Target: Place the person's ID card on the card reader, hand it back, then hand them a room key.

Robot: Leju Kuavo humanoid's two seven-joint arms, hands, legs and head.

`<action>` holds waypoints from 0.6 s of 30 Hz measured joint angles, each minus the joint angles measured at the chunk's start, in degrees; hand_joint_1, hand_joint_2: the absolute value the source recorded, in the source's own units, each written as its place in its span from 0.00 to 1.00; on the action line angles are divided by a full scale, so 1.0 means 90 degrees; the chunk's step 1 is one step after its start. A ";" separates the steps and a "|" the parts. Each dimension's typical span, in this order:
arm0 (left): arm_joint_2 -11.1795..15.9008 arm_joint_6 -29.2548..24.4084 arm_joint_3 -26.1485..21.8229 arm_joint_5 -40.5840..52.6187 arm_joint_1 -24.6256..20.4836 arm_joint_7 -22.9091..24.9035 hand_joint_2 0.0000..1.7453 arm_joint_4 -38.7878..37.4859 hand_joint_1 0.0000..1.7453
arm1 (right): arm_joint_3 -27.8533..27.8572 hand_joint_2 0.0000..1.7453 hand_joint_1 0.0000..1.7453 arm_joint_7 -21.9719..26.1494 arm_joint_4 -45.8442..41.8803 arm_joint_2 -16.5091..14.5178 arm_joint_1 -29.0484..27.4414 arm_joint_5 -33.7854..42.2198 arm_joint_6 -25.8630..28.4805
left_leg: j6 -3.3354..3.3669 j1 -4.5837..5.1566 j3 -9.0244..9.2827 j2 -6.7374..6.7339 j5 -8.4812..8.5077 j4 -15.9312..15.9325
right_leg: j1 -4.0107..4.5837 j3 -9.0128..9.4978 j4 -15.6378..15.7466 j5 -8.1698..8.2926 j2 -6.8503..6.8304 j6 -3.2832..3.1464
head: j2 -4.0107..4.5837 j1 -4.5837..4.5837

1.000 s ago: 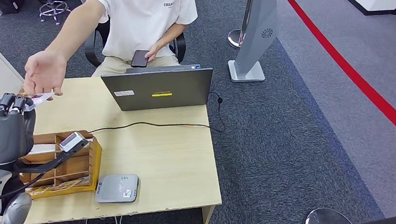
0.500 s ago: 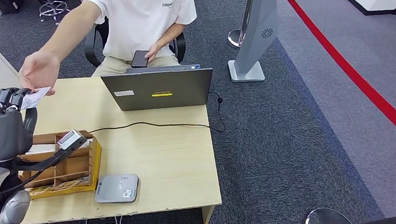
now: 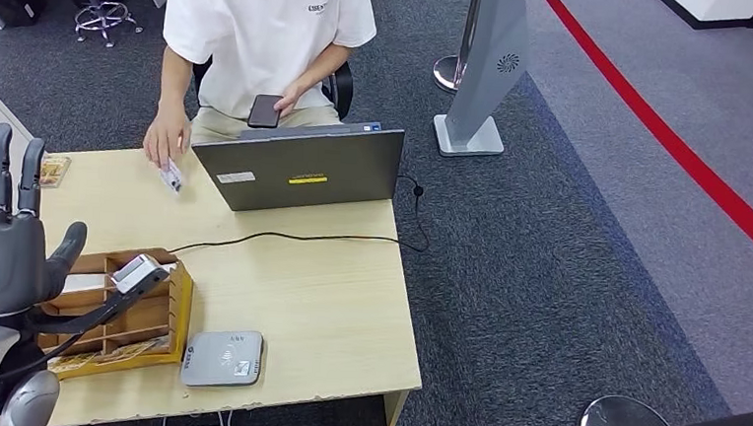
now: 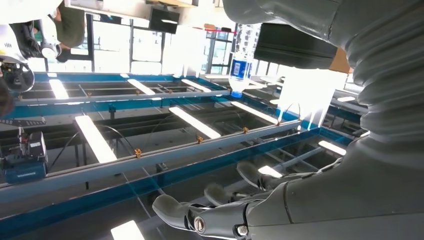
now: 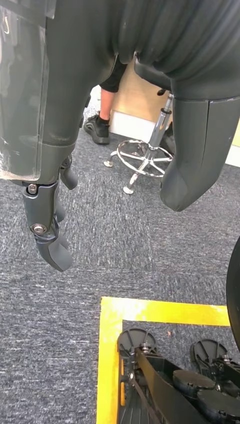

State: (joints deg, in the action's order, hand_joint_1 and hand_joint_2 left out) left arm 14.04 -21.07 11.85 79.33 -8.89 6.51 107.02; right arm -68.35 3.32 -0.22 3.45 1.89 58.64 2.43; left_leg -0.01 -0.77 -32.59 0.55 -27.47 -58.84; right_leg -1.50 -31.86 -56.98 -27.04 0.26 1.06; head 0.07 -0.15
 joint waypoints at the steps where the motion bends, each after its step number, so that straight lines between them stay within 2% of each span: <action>1: -0.0007 0.0000 0.0000 -0.0001 0.0004 0.0000 1.00 0.0014 0.00 | 0.0000 1.00 0.00 0.0000 0.0000 0.0000 0.0000 0.0000 0.0000 | 0.0000 0.0000 0.0000 0.0000 0.0000 0.0000 | 0.0000 0.0000 0.0000 0.0000 0.0000 0.0000 | 0.0000 0.0000; 12: -0.0045 0.0030 0.0002 -0.0038 0.0025 0.0000 1.00 0.0067 0.00 | 0.0000 1.00 0.00 0.0001 0.0000 0.0000 0.0000 0.0012 -0.0001 | 0.0000 0.0000 0.0000 0.0000 0.0000 0.0000 | 0.0000 0.0000 0.0000 0.0000 0.0000 0.0000 | 0.0000 0.0000; 18: -0.0027 0.0822 0.0182 -0.0312 0.0380 -0.0002 1.00 0.0392 0.00 | 0.0001 1.00 0.00 0.0019 0.0000 -0.0001 -0.0017 0.0269 0.0009 | 0.0001 0.0000 0.0000 -0.0001 -0.0004 0.0000 | 0.0000 -0.0001 0.0001 -0.0002 0.0005 0.0001 | 0.0000 -0.0001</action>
State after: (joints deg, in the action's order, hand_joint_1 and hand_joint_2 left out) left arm 13.80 -13.67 13.49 76.52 -5.47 6.49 110.55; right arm -68.34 3.49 -0.22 3.44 1.73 61.06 2.51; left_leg -0.01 -0.77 -32.59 0.53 -27.51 -58.84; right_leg -1.50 -31.87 -56.98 -27.06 0.30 1.07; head 0.07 -0.16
